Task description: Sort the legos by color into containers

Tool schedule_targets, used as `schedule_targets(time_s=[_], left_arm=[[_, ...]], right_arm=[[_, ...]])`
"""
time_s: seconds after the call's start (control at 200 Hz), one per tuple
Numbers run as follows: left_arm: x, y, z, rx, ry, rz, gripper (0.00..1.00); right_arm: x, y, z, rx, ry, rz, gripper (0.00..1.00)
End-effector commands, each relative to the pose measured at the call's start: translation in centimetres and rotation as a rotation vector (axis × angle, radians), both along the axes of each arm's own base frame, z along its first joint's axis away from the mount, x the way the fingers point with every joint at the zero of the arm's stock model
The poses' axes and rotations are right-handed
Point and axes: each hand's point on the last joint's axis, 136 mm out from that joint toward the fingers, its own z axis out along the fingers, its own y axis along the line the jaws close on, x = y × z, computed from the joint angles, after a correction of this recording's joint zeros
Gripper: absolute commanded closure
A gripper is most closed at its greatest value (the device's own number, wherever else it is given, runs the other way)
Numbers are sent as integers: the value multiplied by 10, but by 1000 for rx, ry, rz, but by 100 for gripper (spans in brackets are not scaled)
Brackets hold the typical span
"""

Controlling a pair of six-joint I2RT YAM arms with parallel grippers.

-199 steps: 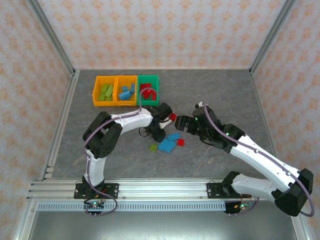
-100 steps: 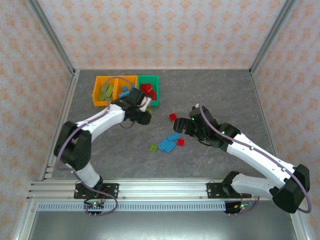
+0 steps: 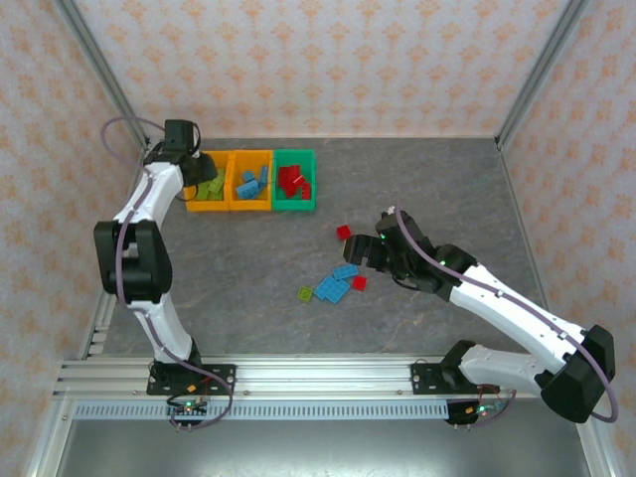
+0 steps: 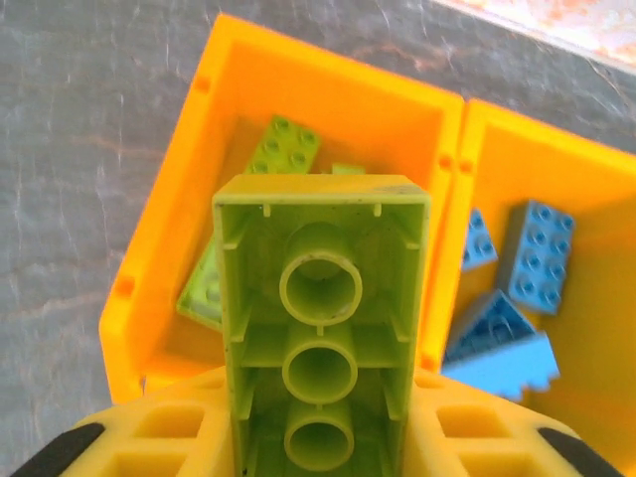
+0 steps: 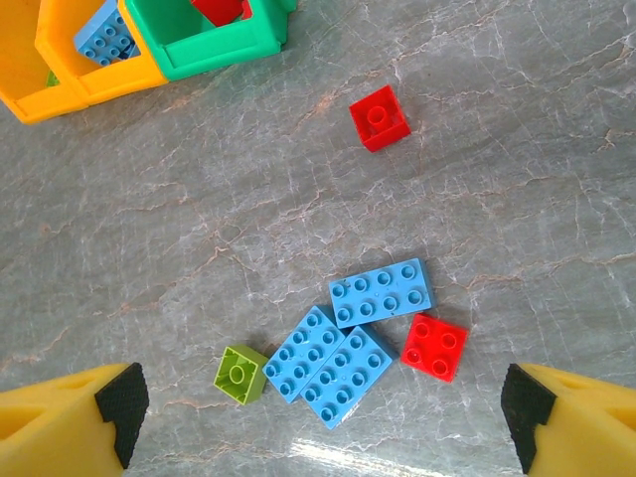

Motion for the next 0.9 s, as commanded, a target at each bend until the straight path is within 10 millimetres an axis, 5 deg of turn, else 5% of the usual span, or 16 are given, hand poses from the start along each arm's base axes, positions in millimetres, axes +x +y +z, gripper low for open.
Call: schedule_targets(time_s=[0.0,0.17,0.3,0.545,0.696,0.896], left_arm=[[6,6,2,35,56,8,51],[5,-3,24,-12,6,-3,42],[-23,-28,61,-88,-101,-34,41],[-107,-130,103,-104,-172,-312,41],[-176,-192,116,-40,-171,-626,39],[-243,-194,118,58,-94,-805,23]], right_arm=[[0,-5,7,19,-14,-28,6],[2,-5,9,23,-20,-39,6],[5,-1,5,22,-15,-36,6],[17,6,-11,-62,-3,-6,6],[41,3,-42,-227,14,12,5],[84,23,-82,-346,75,87,8]])
